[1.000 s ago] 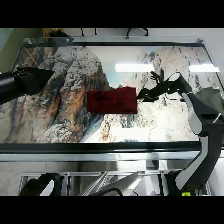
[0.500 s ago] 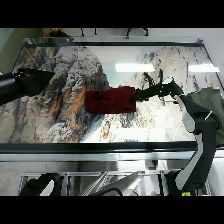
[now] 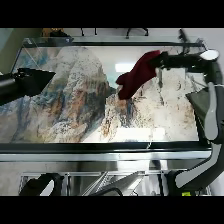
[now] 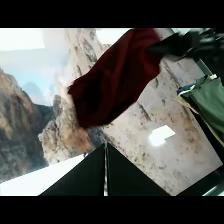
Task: Fold the shirts.
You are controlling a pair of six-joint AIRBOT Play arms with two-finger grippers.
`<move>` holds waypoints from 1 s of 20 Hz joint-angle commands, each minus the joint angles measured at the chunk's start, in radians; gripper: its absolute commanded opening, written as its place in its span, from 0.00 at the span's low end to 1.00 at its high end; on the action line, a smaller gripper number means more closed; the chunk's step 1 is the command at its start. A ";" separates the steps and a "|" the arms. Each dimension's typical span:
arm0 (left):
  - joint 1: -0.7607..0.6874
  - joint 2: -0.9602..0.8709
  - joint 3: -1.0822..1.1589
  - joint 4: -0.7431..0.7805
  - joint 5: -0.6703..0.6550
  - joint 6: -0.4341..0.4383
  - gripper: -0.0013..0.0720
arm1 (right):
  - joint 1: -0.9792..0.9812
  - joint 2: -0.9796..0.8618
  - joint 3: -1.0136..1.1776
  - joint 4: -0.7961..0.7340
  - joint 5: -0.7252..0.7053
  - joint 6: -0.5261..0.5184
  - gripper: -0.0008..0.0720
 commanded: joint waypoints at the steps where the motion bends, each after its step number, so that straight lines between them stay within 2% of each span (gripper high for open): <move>1: 0.000 0.000 0.000 -0.001 -0.011 0.001 0.03 | -0.178 0.028 0.116 -0.068 -0.074 0.234 0.05; 3: 0.000 0.000 0.000 -0.001 -0.023 0.001 0.03 | -0.296 0.026 0.116 -0.073 -0.150 0.301 0.05; 7: 0.000 -0.002 0.000 0.000 -0.023 0.001 0.03 | -0.491 0.005 0.116 -0.090 -0.155 0.304 0.05; 12: 0.000 -0.005 0.000 0.000 -0.021 0.001 0.03 | -0.621 -0.020 0.117 0.105 -0.115 0.186 0.05; 20: 0.000 -0.004 0.000 0.000 -0.023 0.002 0.03 | -0.740 0.060 0.141 0.112 -0.046 0.132 0.05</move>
